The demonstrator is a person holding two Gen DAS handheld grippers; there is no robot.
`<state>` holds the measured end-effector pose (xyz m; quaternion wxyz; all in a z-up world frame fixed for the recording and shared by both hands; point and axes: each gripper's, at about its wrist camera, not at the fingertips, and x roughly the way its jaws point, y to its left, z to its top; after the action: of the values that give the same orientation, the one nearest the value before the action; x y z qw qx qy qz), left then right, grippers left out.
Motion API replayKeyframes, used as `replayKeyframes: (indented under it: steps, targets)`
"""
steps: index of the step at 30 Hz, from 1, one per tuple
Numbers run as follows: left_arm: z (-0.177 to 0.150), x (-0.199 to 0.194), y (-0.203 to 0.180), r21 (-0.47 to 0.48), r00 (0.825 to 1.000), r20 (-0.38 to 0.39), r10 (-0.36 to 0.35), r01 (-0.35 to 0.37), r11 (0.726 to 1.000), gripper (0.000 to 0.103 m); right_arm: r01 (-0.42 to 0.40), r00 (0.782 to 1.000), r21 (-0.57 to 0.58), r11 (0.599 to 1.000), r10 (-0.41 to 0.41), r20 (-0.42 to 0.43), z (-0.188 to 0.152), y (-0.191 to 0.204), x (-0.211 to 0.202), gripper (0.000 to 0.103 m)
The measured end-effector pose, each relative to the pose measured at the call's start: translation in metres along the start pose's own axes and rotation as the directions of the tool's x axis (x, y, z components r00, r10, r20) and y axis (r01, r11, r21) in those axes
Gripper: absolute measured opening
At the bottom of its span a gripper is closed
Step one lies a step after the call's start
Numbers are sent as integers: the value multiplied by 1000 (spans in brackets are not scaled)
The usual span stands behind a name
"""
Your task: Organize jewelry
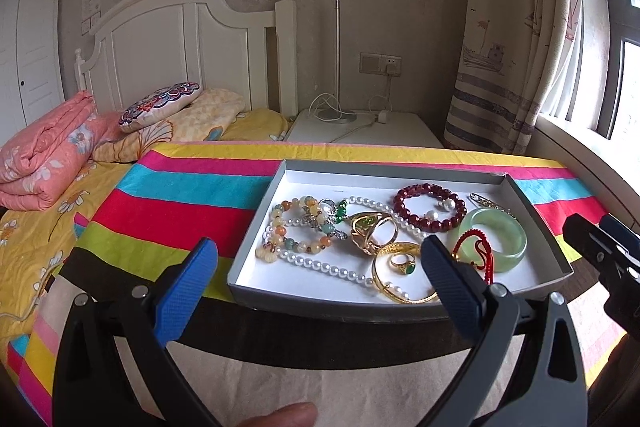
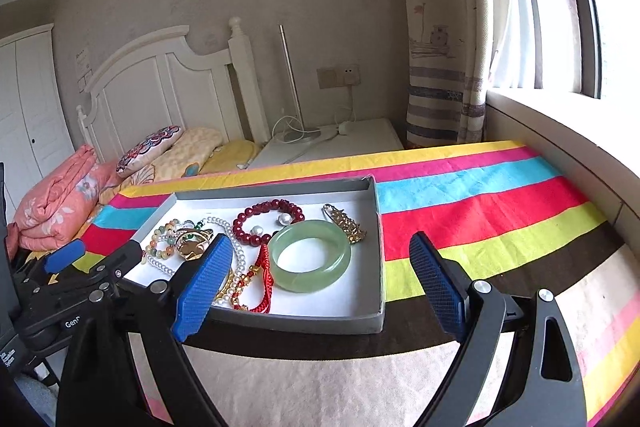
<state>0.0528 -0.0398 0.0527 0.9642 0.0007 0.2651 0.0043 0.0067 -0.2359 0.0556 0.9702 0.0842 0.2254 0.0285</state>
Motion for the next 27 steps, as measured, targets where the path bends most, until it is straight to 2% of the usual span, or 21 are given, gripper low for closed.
replayKeyframes:
  steps: [15,27]
  targets:
    - [-1,-3,-2,-4,1000,20,-1,2,1000,101,7,1000,-67,998,-5,23,1,12,-5,86]
    - [-2,-3,-3,-1,1000,21,-1,1,1000,101,17,1000,-78,997,-16,22,1,12,-6,86]
